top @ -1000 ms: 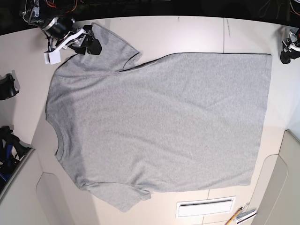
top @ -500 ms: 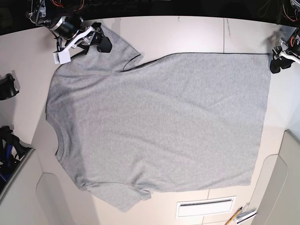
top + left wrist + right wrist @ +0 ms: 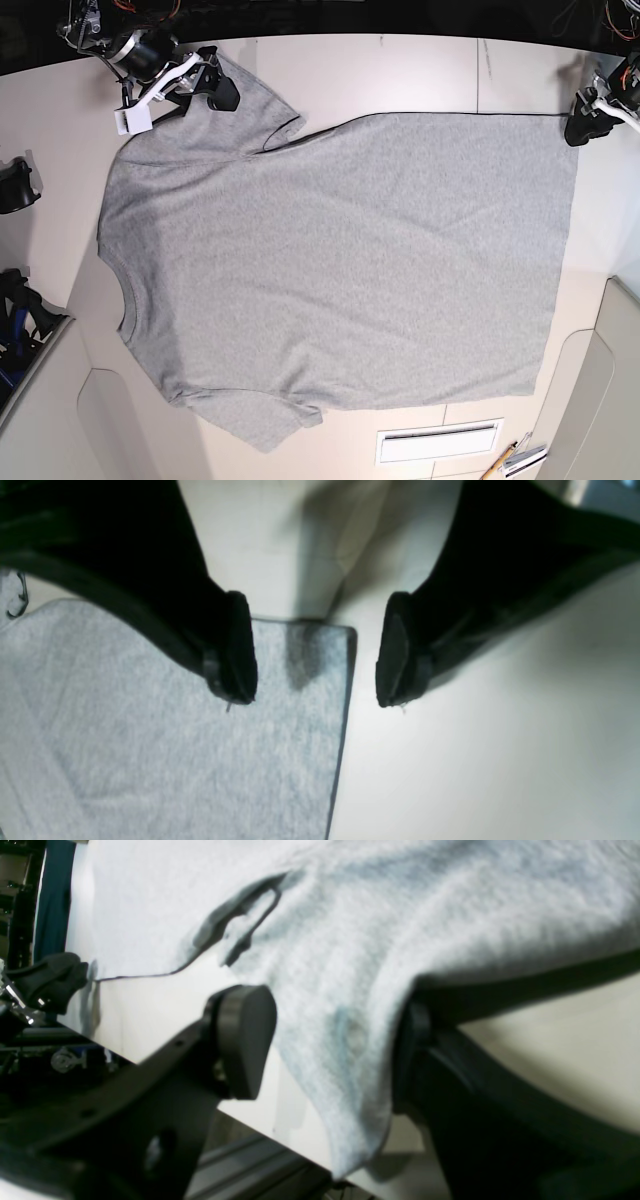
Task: Fold the T-shirt properly
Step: 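Grasp the shirt's shoulder and hem corners with right and left grippers, then lift the grasped edge and fold it across the shirt, then release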
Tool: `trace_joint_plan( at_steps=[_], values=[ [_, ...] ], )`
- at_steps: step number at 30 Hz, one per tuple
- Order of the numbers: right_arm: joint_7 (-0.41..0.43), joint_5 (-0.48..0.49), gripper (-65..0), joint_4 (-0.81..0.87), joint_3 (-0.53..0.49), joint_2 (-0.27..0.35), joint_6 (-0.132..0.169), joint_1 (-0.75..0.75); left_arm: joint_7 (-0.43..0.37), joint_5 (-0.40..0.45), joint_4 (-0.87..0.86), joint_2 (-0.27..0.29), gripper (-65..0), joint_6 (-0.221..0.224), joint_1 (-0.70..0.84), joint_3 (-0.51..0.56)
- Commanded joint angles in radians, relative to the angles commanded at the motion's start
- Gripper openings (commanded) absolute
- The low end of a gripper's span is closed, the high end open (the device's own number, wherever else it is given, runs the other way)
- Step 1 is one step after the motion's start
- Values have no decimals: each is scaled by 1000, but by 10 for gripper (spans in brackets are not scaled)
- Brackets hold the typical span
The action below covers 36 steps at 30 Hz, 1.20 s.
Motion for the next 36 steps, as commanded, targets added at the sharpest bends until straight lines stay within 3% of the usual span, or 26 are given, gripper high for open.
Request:
trace_joint_plan(
  at_steps=[3, 5, 6, 8, 9, 11, 15, 19, 23, 30, 36],
  values=[
    [0, 0, -491, 0, 0, 0, 0, 0, -27, -1, 0, 0, -508, 0, -4, 0],
    [0, 0, -635, 0, 0, 0, 0, 0, -75, -11, 0, 0, -539, 0, -5, 0],
    [0, 0, -650, 0, 0, 0, 3, 0, -95, -23, 0, 0, -553, 0, -5, 0],
    [-1, 0, -650, 0, 0, 0, 55, 0, -98, -23, 0, 0, -650, 0, -5, 0],
    [-1, 1, -650, 2, 0, 0, 79, 0, -98, -24, 0, 0, -650, 0, -5, 0],
    [-3, 6, -650, 8, 0, 0, 79, 0, -97, -23, 0, -2, -650, 0, -6, 0],
    [-106, 73, -650, 62, 36, -16, 85, -6, -59, -84, 15, -35, -650, 0, -5, -24],
    [-154, 129, -650, 135, 124, -25, 112, -11, 53, -169, 92, -39, -650, 0, -5, -139],
    [-159, 161, -650, 199, 195, -25, 121, -10, 67, -209, 171, -39, -650, 0, -5, -255],
    [-155, 129, -650, 245, 212, -24, 122, 89, 42, -207, 204, -50, -650, 0, -67, -270],
    [-154, 95, -650, 211, 211, -24, 122, 237, -40, -82, 203, -49, -650, 0, -178, -200]
  ],
)
